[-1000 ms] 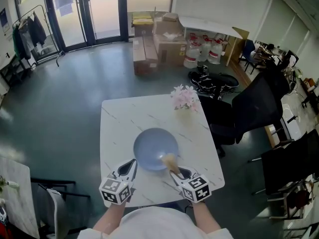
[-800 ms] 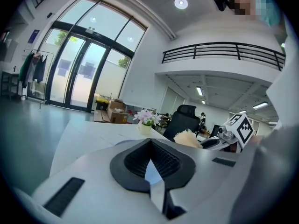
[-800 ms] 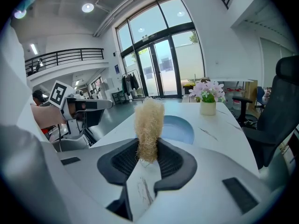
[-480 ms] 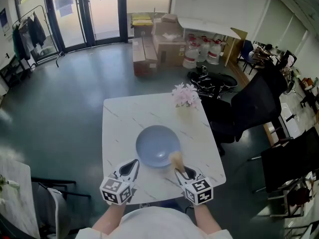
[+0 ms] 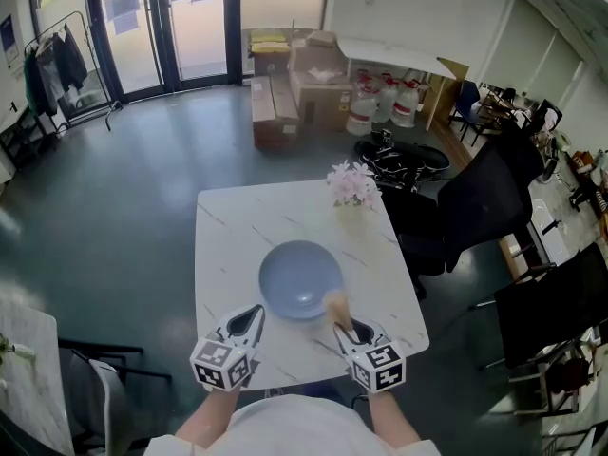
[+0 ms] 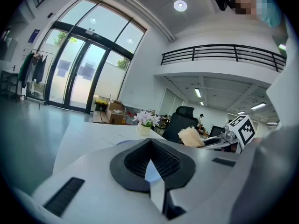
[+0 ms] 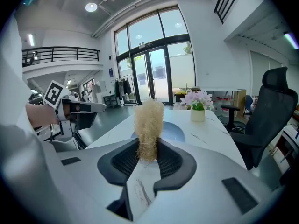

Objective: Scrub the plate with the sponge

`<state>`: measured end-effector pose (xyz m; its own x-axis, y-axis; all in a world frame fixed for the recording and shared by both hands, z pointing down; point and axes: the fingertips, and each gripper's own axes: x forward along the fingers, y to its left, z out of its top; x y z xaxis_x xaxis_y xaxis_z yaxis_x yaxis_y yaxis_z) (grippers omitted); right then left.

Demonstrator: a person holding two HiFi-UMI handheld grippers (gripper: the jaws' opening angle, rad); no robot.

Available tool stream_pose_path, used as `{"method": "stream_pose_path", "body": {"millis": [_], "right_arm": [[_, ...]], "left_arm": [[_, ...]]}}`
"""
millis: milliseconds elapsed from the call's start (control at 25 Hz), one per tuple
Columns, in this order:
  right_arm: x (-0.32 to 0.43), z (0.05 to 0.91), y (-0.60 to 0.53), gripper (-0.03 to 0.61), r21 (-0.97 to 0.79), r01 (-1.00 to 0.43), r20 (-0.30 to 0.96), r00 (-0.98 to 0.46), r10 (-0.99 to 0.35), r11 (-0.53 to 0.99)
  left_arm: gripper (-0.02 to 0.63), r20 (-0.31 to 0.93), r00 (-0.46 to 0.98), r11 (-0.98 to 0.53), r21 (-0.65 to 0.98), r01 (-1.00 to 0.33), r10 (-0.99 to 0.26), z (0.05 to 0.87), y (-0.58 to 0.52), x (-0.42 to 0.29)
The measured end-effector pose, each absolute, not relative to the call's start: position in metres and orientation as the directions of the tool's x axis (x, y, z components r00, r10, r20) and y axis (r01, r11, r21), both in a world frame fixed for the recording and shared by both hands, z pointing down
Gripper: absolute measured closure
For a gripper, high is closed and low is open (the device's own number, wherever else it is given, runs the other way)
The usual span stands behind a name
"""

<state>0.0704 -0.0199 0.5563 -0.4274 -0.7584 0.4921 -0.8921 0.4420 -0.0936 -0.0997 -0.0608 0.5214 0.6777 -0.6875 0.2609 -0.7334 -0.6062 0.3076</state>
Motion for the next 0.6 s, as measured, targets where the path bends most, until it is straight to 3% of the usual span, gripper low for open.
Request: {"method": "stream_pose_path", "body": {"millis": [600], "right_arm": [[0.0645,0.5528,-0.0220,0.462,-0.084,-0.892,0.479,-0.427,-0.767,0.444]], "left_arm": [[0.581,0.268,0.669,-0.590,0.321,-0.741,-0.693,0.5268,-0.0603,-0.1058]]}}
